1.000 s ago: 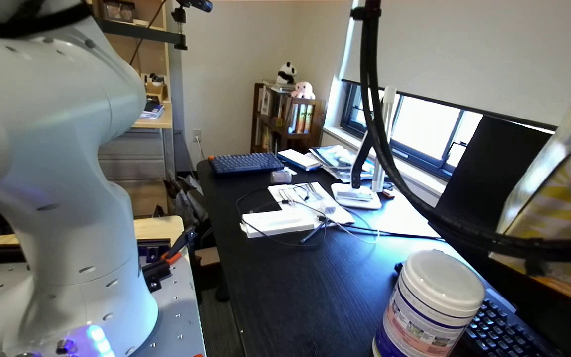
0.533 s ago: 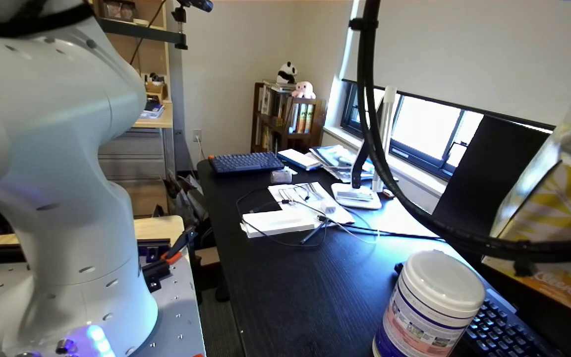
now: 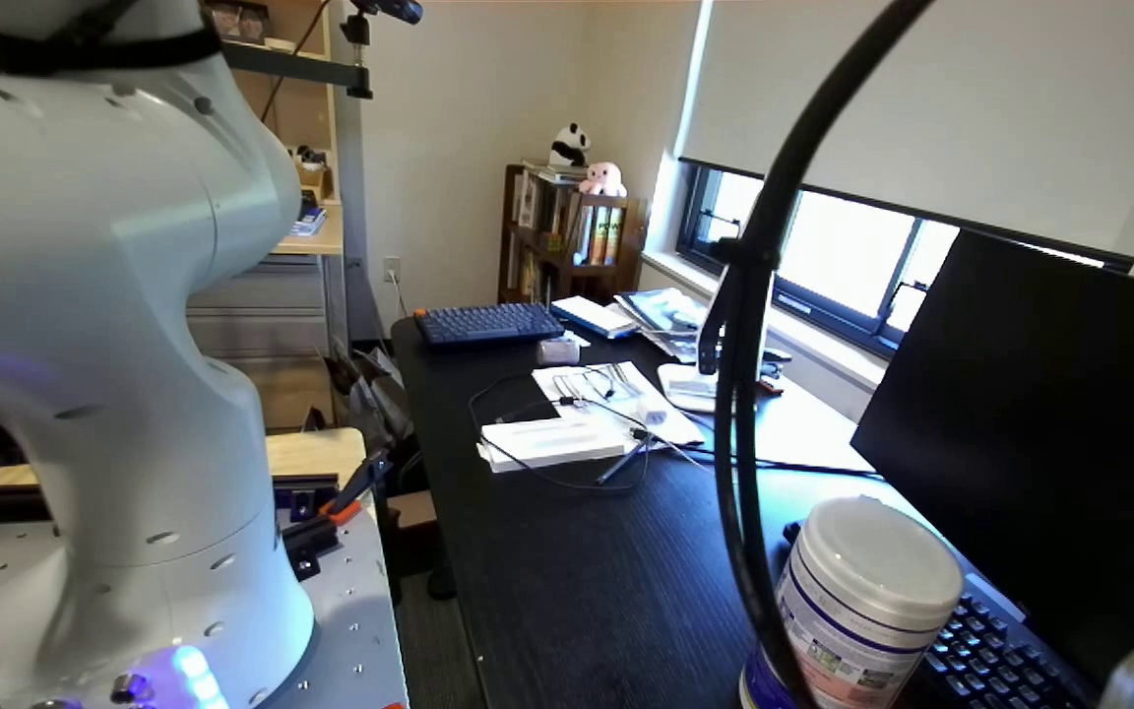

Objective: Move the tissue box to the right

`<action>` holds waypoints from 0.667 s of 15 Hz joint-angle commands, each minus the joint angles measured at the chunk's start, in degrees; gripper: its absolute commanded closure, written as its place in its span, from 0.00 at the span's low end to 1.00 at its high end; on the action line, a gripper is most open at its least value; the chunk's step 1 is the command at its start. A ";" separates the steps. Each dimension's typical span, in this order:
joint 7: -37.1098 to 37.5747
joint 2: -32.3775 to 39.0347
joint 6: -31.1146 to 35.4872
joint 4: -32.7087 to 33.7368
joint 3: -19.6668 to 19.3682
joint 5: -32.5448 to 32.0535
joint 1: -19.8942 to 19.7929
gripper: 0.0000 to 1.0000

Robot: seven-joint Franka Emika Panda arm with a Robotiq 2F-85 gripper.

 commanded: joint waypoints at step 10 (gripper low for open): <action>1.03 7.29 -0.32 2.35 -3.20 -0.12 -1.18 0.99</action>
